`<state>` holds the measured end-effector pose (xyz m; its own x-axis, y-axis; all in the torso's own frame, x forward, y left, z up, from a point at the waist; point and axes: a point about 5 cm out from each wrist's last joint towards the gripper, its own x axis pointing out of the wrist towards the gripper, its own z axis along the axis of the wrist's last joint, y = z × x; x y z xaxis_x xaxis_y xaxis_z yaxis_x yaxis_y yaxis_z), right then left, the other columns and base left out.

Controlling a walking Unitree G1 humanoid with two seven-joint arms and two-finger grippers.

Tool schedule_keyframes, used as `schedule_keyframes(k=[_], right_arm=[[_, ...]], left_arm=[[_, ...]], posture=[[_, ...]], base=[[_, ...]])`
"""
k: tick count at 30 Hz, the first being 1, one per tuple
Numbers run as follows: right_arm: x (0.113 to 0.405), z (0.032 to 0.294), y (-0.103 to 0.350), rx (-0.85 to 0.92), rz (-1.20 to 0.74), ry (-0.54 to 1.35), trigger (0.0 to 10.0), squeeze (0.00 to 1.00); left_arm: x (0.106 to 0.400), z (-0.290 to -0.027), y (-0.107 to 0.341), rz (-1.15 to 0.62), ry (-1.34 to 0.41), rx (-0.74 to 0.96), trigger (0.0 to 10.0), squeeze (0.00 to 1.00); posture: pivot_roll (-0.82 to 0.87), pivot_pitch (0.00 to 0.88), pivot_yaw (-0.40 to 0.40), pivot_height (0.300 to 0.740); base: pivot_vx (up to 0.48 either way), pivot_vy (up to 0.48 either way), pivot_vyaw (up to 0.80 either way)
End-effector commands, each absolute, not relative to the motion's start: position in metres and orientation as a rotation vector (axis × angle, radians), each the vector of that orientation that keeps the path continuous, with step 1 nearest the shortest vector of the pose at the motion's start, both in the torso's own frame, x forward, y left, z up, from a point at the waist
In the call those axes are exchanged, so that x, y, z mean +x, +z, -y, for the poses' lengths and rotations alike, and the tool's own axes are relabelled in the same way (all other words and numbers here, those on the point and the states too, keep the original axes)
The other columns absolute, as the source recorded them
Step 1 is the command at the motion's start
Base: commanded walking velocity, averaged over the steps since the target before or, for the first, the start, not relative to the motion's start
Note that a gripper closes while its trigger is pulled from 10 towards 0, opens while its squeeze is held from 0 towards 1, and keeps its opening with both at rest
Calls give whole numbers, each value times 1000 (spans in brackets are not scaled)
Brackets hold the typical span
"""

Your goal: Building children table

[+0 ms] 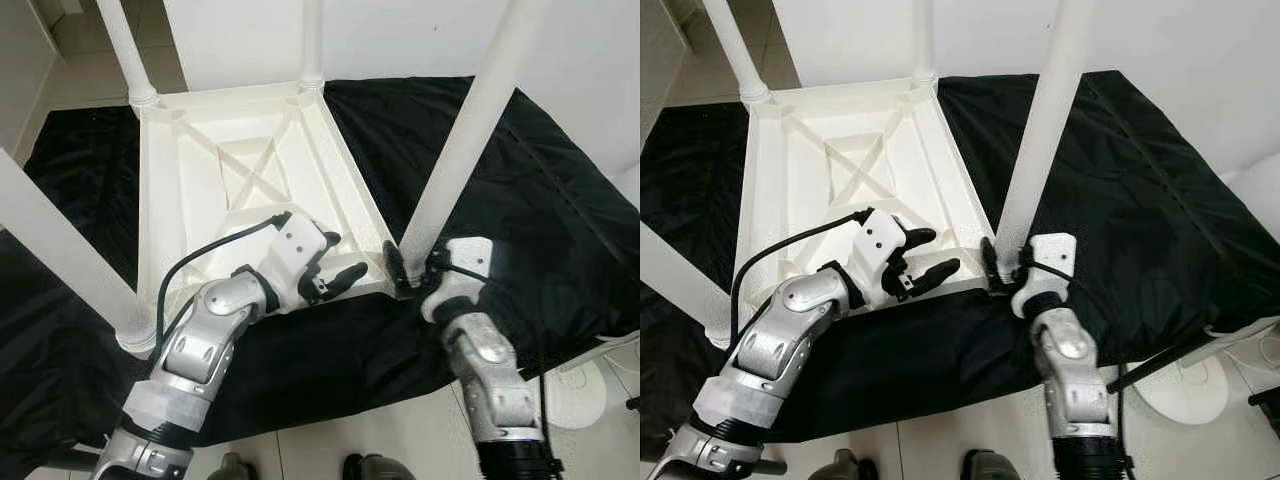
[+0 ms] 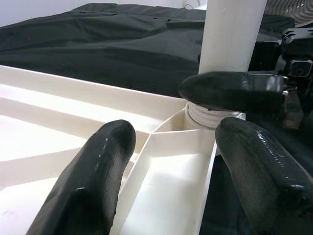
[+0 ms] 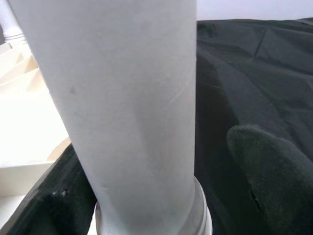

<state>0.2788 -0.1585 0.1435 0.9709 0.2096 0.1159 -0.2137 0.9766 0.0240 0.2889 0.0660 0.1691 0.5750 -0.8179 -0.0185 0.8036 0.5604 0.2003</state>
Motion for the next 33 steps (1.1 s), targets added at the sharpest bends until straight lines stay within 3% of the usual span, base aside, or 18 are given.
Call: schedule_keyframes(k=[1,3,10,19,21,33], right_arm=[[277,172,142,13,87,317,10000,0],[278,180,146,-26,70,454,10000,0],[287,183,150,-120,46,643,10000,0],[304,182,151,-223,23,749,10000,0],[308,181,150,-234,12,776,0,0],[305,182,143,-210,-15,811,0,0]], left_arm=[[289,-66,171,80,-934,203,10000,0],[286,-65,170,78,-964,213,10000,0],[284,-63,169,73,-1001,228,10000,0],[282,-59,169,72,-1034,249,10000,0],[281,-58,169,71,-1040,249,10000,0],[278,-59,167,63,-1041,251,10000,0]], posture=[[-113,88,17,740],[-113,85,18,740],[-115,76,24,740],[-110,66,23,740],[-103,65,20,740],[-93,71,13,740]], base=[[0,0,0],[0,0,0],[0,0,0],[0,0,0],[0,0,0],[0,0,0]])
